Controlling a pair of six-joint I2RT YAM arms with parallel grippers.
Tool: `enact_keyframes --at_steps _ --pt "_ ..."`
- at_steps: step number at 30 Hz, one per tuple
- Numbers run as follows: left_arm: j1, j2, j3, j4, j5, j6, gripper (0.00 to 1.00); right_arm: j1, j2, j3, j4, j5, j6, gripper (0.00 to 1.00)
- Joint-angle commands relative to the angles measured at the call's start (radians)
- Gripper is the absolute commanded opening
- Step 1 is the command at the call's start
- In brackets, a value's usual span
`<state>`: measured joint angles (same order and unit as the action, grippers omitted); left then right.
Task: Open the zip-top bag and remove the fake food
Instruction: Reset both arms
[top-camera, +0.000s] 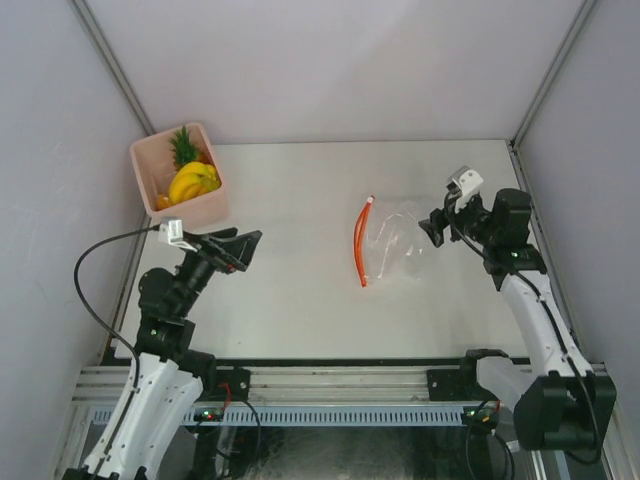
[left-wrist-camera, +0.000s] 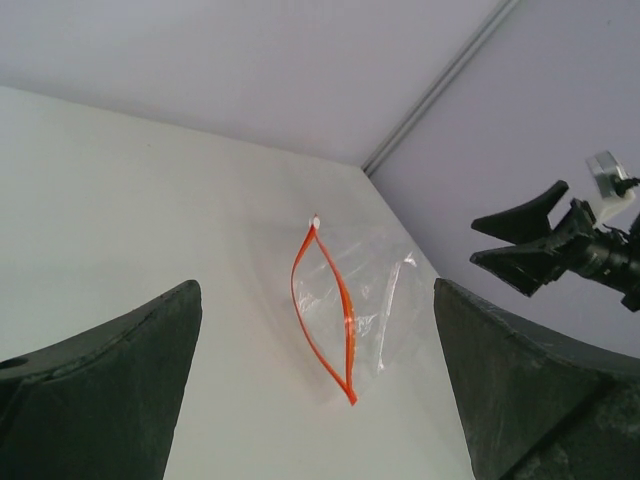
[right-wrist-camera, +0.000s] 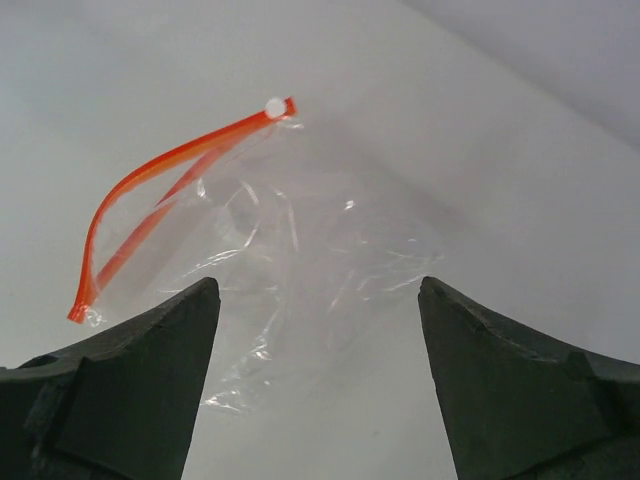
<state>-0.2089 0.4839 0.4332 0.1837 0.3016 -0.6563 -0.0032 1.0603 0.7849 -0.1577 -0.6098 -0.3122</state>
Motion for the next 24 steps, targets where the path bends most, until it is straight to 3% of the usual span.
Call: enact_keyframes --at_steps 1,8,16,19,24 --pt "0.026 -0.068 -0.012 -0.009 -0.029 -0.041 1.0 -0.056 -0.099 0.107 -0.085 -0.048 -0.106 0.82" --pt "0.029 0.035 0.246 -0.314 0.027 0.115 1.0 -0.162 -0.055 0.406 -0.375 -0.217 -0.039 1.0" --pt "0.028 0.155 0.684 -0.585 0.041 0.305 1.0 -0.216 0.029 0.921 -0.673 -0.234 0.0 1.0" --pt "0.029 0.195 0.815 -0.636 0.054 0.32 1.0 -0.223 0.03 1.046 -0.692 -0.204 0.076 1.0" --pt "0.029 0.235 0.953 -0.645 0.095 0.312 1.0 -0.263 0.046 1.179 -0.713 -0.289 0.187 1.0"
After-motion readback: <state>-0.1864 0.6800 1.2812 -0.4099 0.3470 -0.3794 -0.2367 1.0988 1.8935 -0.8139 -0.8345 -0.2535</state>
